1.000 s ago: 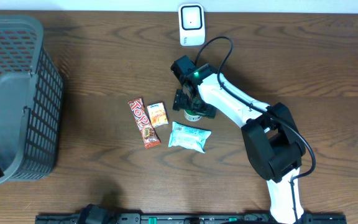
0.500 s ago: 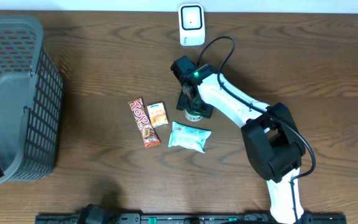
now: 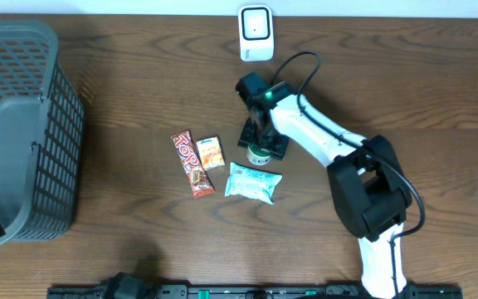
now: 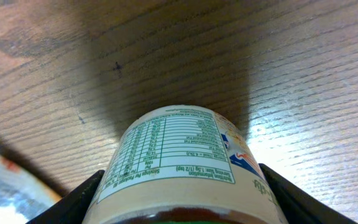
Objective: Scan the item barcode
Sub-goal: 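Close the right gripper around the jar body and lift it, then carry the jar with the right gripper up to the white scanner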
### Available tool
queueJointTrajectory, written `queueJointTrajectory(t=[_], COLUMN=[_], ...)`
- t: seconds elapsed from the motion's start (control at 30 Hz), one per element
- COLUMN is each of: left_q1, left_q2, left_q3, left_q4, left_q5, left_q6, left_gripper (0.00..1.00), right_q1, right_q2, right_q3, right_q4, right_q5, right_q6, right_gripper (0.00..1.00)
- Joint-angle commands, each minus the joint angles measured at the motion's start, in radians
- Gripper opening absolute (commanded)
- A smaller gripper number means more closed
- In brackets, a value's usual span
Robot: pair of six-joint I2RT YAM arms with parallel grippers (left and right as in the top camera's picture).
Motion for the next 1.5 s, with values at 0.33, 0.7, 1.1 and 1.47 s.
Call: queueJointTrajectory(t=[0.33,0.7,1.1,1.47], left_q1=[0.002,0.002,0.002,0.002], left_q2=[-0.008,-0.008,-0.008,-0.008], left_q3=[0.008,0.006,0.005,-0.012], left_q4=[0.002,0.002,0.002,0.002], left_q5=[-0.008,-0.008,-0.008,-0.008], left_q6=[0.006,0.006,0.006,-0.039], left_gripper=[0.98,0.98,0.98,0.98], right_q1=[-0.199,-0.299,-0.303,-0.264], right_q2=[0.007,0.005,-0.076,-0.282], right_q3=[-0.004,-0.003,-0.003,-0.003], right_q4=[-0.058,-0.166,-0.201,-0.086], right_q5=[-0.652,-0.845,-0.865,-0.715], right_q6=[-0.220,-0.374,-0.395,-0.351], right_gripper=[0.58,0.59,0.61,0.61])
